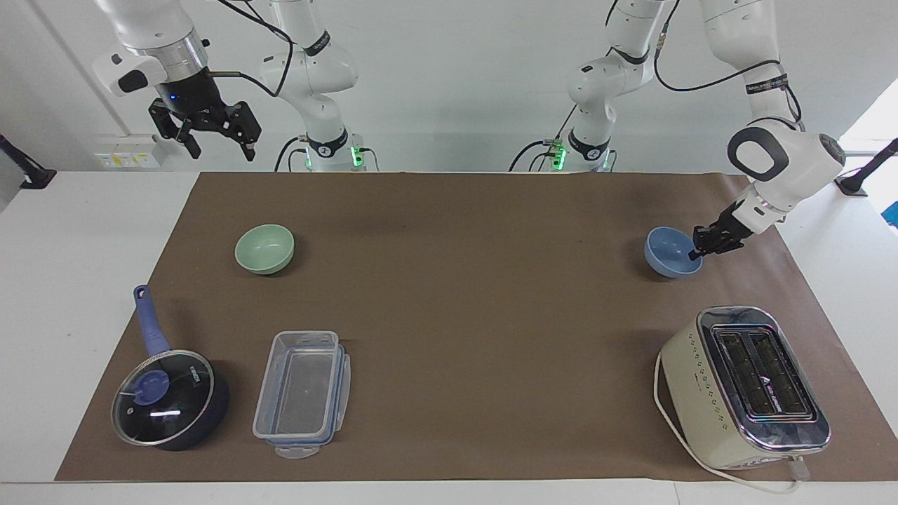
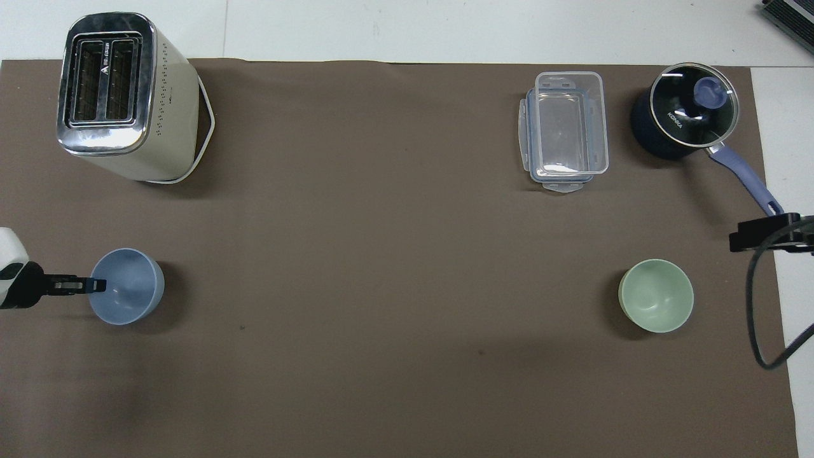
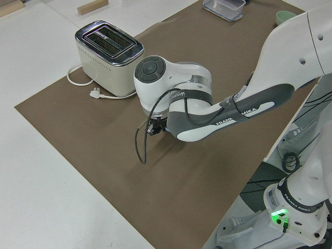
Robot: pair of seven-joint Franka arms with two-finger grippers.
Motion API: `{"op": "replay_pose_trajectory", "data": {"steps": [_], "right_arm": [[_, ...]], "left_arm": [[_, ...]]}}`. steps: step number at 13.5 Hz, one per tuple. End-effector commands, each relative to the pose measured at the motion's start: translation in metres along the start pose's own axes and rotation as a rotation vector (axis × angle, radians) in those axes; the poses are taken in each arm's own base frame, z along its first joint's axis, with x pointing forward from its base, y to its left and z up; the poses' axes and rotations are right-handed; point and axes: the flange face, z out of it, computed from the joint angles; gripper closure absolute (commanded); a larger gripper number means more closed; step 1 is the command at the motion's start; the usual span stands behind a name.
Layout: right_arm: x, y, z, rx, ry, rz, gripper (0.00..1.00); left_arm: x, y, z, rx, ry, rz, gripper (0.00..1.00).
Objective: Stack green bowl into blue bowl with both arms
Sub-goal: 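Reach the left gripper to the blue bowl rim and grasp it, then slide the blue bowl with the left gripper toward the table center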
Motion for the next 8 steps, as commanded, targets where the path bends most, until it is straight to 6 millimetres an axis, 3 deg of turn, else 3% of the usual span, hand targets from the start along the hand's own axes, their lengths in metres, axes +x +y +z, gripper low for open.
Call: {"op": "replay_pose_trajectory", "data": {"steps": [1, 4, 8], "right_arm": [[-0.007, 0.004, 0.000, 0.002, 0.001, -0.004, 0.00], [-0.007, 0.003, 0.000, 0.002, 0.001, -0.004, 0.00], [-0.007, 0.004, 0.000, 0.002, 0.001, -0.003, 0.00]], "left_arm": [[0.000, 0.025, -0.032, -0.005, 0.038, 0.006, 1.00], [0.016, 0.110, -0.047, 0.019, 0.042, 0.001, 1.00], [0.032, 0.225, -0.013, 0.132, -0.013, -0.066, 1.00]]}}
